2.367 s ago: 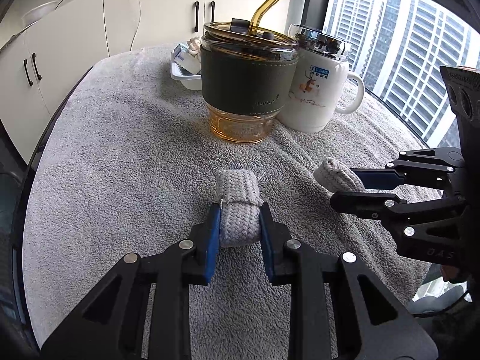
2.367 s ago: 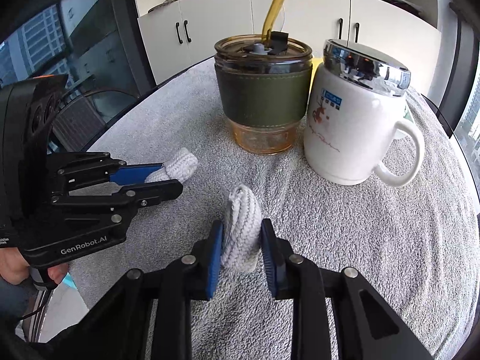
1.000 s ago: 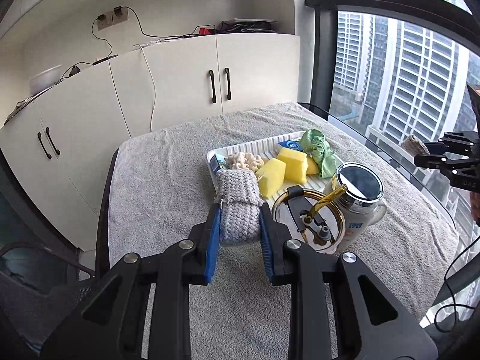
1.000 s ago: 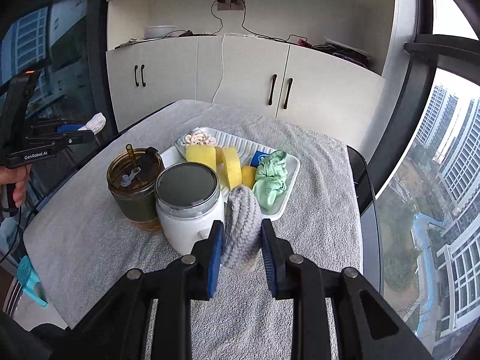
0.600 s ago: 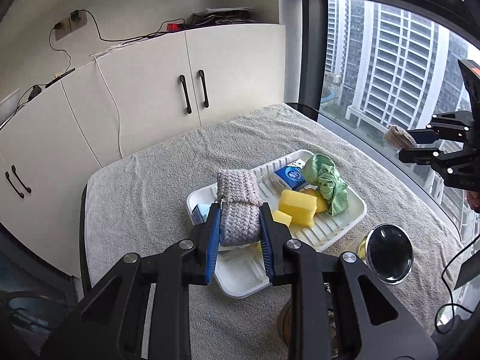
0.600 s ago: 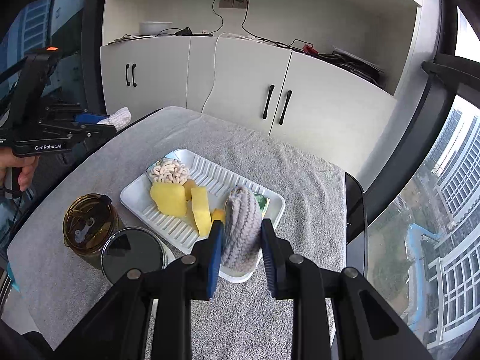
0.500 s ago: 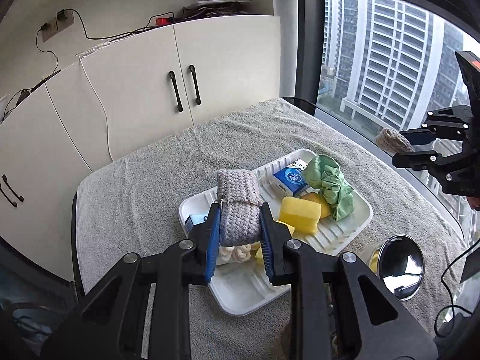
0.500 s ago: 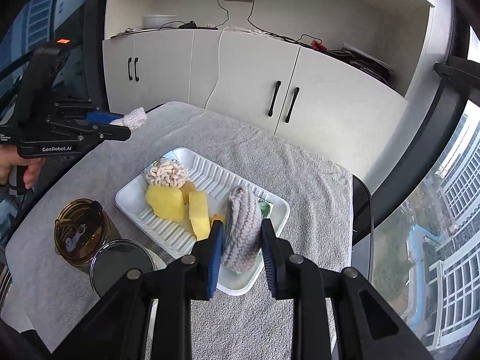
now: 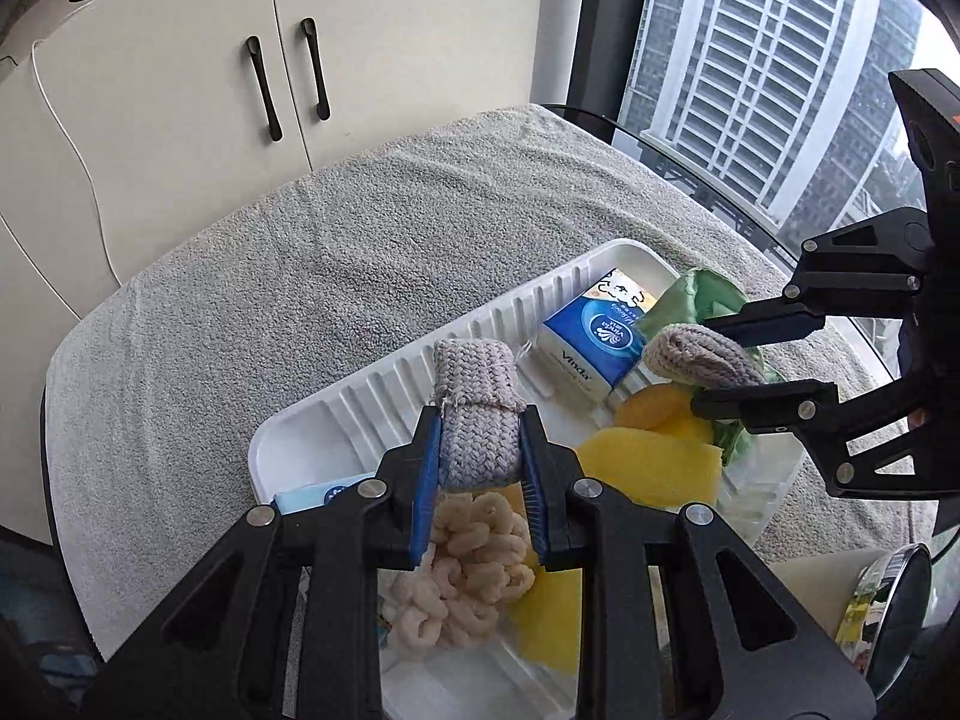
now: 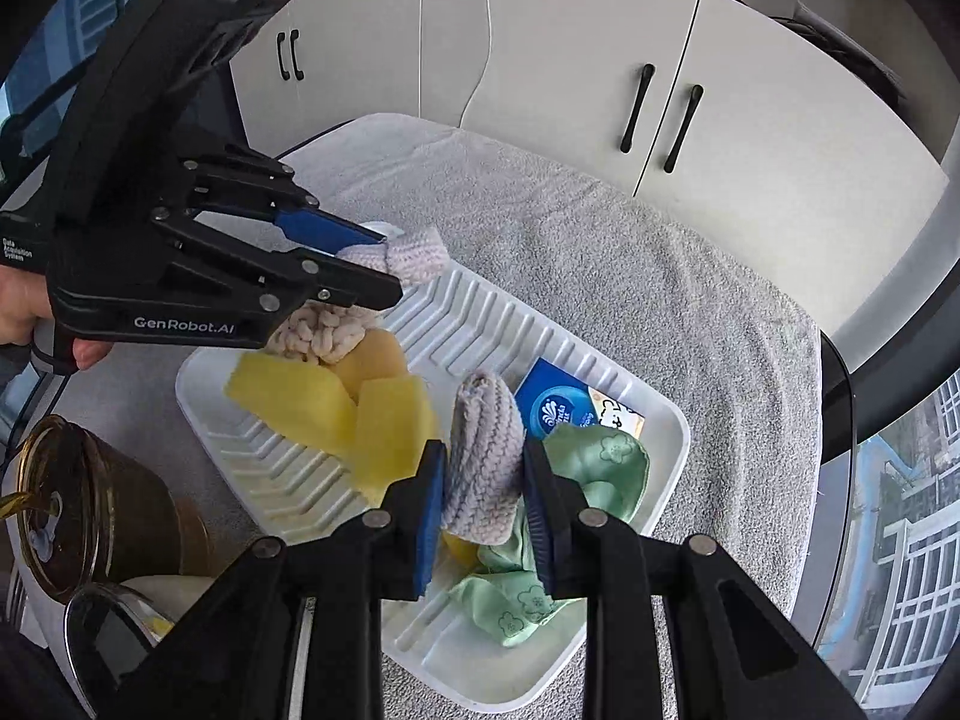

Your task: Organize soft objects

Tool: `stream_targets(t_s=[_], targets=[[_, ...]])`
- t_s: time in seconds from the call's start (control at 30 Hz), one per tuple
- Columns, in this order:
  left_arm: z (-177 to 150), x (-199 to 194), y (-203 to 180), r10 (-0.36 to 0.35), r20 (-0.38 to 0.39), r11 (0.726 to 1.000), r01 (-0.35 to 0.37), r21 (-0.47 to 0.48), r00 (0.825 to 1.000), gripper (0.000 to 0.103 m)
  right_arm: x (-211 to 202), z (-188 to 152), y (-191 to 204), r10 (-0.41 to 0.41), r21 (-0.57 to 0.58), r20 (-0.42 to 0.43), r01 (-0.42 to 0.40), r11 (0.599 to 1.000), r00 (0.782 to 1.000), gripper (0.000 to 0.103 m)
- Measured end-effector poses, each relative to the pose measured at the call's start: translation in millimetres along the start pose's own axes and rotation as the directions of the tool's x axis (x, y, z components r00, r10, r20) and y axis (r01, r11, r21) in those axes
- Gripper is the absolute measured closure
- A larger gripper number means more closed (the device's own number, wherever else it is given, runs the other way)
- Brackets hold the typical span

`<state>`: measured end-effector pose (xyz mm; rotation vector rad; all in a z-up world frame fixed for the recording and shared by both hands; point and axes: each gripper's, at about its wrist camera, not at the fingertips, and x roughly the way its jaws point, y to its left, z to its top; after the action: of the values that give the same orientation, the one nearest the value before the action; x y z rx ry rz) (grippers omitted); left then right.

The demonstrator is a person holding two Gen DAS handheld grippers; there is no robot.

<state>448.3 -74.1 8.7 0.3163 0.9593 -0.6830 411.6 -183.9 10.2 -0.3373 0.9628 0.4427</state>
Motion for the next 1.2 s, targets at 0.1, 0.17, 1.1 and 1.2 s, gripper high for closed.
stream_targets(t_s=[0.1,0.17,1.1,1.2], targets=[[-2,12,-4,-0.014,-0.027,1.0,0.014,0.016,1.0,0.08,12,1,-4,0.023,0.006,-0.02,-0.022,1.0,1.0,0.075],[-4,17,-7,-0.021,-0.041,0.999,0.022,0.027,0.999,0.08,18,0,-5,0.029,0.006,-0.03,-0.029,1.0,0.999,0.075],[2,1,6,0.0,0.004,0.996,0.001,-0.085,1.0,0.008,1,-1,-21,0.005,0.086,0.03,-0.008,0.996,1.0,0.041],[2,-10,9,0.012,0.034,0.994,-0.008,-0.105,0.999,0.005,-11,-4,-26,0.005,0.113,0.057,-0.011,0.994,0.998,0.035]])
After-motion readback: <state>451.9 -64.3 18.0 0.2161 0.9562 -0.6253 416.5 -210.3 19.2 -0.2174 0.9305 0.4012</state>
